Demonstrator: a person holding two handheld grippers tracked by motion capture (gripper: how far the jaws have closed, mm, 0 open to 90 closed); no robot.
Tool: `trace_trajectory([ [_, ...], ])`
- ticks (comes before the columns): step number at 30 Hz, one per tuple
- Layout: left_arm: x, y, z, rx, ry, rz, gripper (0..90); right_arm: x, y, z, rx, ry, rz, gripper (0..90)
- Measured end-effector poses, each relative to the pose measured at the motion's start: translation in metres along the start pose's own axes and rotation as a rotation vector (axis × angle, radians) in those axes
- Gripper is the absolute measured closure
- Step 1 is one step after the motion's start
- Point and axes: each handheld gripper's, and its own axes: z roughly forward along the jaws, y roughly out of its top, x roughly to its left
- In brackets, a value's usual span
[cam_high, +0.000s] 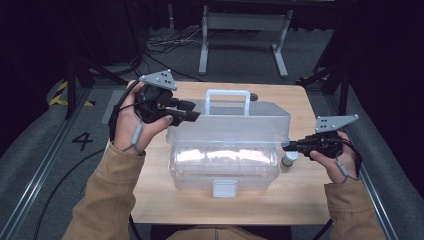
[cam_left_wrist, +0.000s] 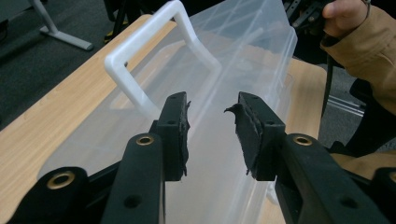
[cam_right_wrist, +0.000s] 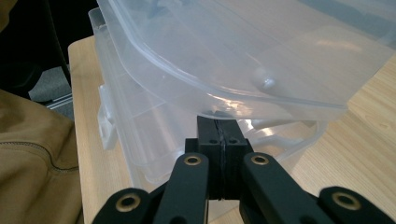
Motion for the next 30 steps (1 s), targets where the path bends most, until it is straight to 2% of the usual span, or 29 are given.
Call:
trace_trajectory([
  [9, -0.011, -0.016, -0.009, -0.030, 0.001, -0.025, 69.4, -0.003, 0.007, -0.002, -0.039, -0.027, 0.012, 90.0],
  [14, -0.015, -0.021, -0.010, -0.040, -0.006, -0.026, 71.9, -0.004, 0.009, -0.004, -0.069, -0.031, 0.021, 90.0],
  [21, -0.021, -0.033, -0.007, -0.042, -0.023, -0.038, 75.2, -0.003, 0.012, -0.005, -0.097, -0.047, 0.033, 90.0],
  [24, -0.022, -0.039, -0.005, -0.039, -0.013, -0.036, 75.3, -0.003, 0.013, -0.006, -0.107, -0.060, 0.038, 90.0],
  [30, -0.021, -0.053, 0.008, -0.023, -0.013, -0.028, 75.3, -0.003, 0.014, -0.005, -0.128, -0.084, 0.056, 90.0],
])
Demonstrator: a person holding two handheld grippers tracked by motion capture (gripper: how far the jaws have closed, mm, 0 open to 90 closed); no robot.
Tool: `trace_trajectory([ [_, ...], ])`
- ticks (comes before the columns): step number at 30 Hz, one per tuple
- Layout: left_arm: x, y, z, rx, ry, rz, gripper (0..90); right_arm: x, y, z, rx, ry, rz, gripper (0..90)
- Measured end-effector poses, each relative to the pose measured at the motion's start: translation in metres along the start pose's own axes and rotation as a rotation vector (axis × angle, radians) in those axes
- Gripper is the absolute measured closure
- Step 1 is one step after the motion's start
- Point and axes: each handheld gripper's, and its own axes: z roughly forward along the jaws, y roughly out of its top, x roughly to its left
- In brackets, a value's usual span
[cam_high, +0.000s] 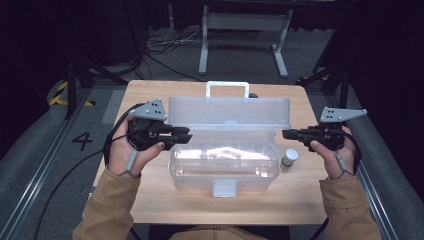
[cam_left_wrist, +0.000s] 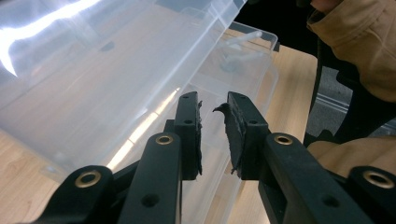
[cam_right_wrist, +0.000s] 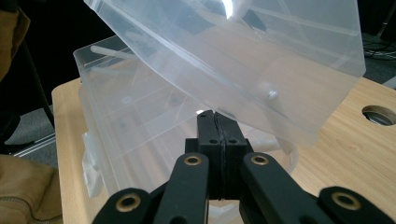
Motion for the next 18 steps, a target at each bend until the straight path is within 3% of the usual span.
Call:
trace_trajectory([
  [3, 0.001, -0.005, 0.003, -0.014, 0.010, -0.004, 74.3, 0.000, 0.000, 0.000, -0.006, -0.008, 0.006, 90.0],
  [12, 0.010, -0.026, 0.015, -0.074, 0.017, -0.072, 75.2, 0.000, 0.000, 0.000, -0.023, -0.021, 0.017, 90.0],
  [18, 0.016, -0.039, 0.021, -0.107, 0.056, -0.089, 76.3, 0.000, 0.001, 0.001, -0.028, -0.027, 0.013, 90.0],
])
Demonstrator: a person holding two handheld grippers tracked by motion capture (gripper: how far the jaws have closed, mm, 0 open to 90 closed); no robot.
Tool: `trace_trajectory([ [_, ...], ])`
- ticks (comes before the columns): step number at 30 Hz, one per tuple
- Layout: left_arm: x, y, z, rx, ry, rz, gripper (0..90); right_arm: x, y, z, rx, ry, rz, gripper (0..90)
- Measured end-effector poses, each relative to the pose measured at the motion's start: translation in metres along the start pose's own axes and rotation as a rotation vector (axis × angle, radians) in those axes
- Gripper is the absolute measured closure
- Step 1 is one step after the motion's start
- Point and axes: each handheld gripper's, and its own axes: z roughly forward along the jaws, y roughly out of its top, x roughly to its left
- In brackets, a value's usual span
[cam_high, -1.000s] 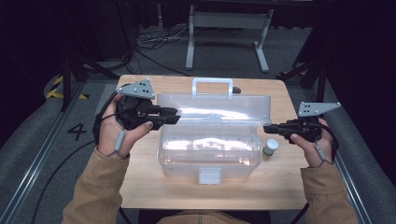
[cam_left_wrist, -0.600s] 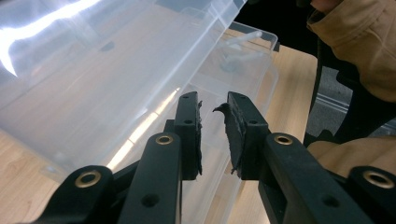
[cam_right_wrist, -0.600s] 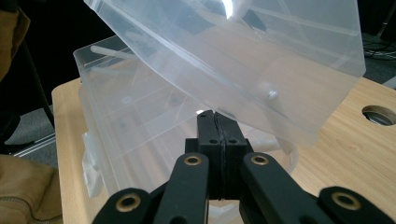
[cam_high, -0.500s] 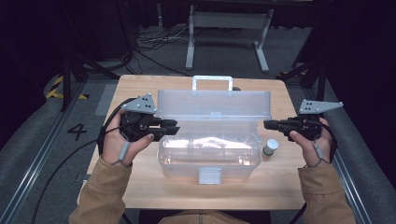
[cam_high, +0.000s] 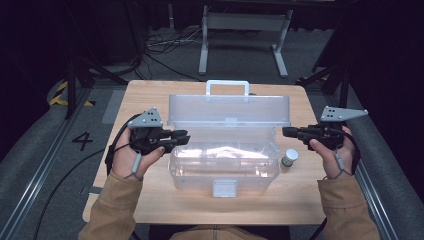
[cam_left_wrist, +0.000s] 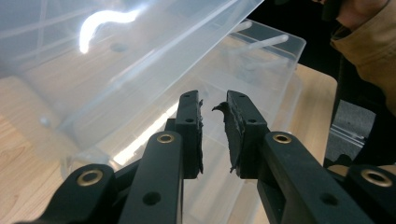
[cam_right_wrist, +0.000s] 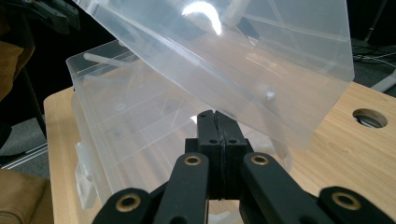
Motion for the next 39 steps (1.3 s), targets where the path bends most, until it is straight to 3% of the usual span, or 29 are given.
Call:
trace_trajectory([
  [3, 0.007, -0.006, 0.002, -0.002, 0.021, -0.023, 77.2, 0.000, 0.000, 0.000, -0.002, -0.003, -0.001, 90.0],
  [4, 0.008, -0.008, 0.001, 0.013, 0.036, -0.051, 77.5, 0.000, 0.000, 0.000, -0.002, -0.003, -0.003, 90.0],
  [6, 0.010, -0.011, 0.002, 0.014, 0.065, -0.049, 78.5, 0.001, 0.000, 0.000, -0.003, -0.005, -0.005, 90.0],
  [9, 0.014, -0.016, 0.005, -0.008, 0.051, -0.058, 81.8, 0.001, 0.000, 0.000, -0.005, -0.009, -0.007, 90.0],
  [17, 0.023, -0.026, 0.010, -0.053, 0.113, -0.058, 88.5, 0.001, 0.000, 0.001, -0.010, -0.015, -0.008, 90.0],
  [27, 0.037, -0.035, 0.011, -0.135, 0.160, -0.103, 89.6, 0.002, -0.001, 0.002, -0.016, -0.020, -0.013, 90.0],
  [34, 0.042, -0.036, 0.011, -0.137, 0.144, -0.141, 89.8, 0.003, -0.002, 0.003, -0.019, -0.019, -0.014, 90.0],
  [39, 0.044, -0.034, 0.010, -0.127, 0.139, -0.144, 89.9, 0.004, -0.003, 0.002, -0.016, -0.020, -0.017, 90.0],
])
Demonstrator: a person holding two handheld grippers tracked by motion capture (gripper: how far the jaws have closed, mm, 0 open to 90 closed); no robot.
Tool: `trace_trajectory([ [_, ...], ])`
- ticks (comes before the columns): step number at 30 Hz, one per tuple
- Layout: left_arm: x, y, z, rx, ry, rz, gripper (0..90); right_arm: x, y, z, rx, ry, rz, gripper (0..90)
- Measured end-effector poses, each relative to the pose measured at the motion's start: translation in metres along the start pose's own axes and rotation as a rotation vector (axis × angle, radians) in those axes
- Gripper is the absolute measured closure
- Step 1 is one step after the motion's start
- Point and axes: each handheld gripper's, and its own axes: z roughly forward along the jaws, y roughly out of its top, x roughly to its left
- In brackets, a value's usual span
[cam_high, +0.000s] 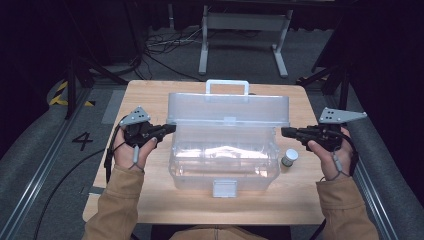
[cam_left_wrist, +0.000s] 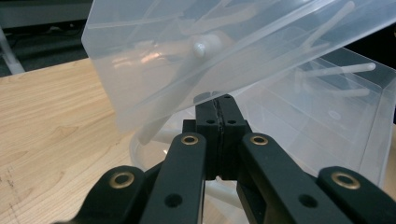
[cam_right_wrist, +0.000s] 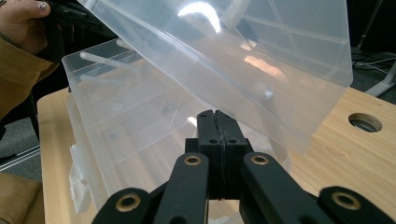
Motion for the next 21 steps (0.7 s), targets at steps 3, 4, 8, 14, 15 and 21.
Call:
trace_trajectory([
  [3, 0.002, 0.001, 0.000, -0.002, -0.012, 0.002, 89.9, -0.001, -0.002, -0.002, 0.002, 0.000, 0.001, 90.0],
  [4, 0.002, 0.001, 0.000, -0.001, -0.013, 0.000, 89.9, -0.001, -0.002, -0.004, 0.002, -0.003, 0.004, 90.0],
  [8, 0.003, 0.004, 0.000, 0.008, -0.014, 0.005, 89.9, 0.000, -0.003, -0.009, -0.001, -0.010, 0.002, 90.0],
  [14, 0.006, 0.007, 0.002, 0.011, -0.022, 0.008, 89.9, 0.002, -0.007, -0.014, 0.002, -0.058, -0.010, 80.3],
  [15, 0.006, 0.008, 0.002, 0.011, -0.023, 0.010, 89.9, 0.002, -0.008, -0.015, -0.004, -0.080, -0.004, 75.4],
  [21, 0.008, 0.009, 0.003, 0.008, -0.028, 0.010, 89.9, 0.004, -0.013, -0.012, -0.068, -0.161, -0.006, 62.1],
])
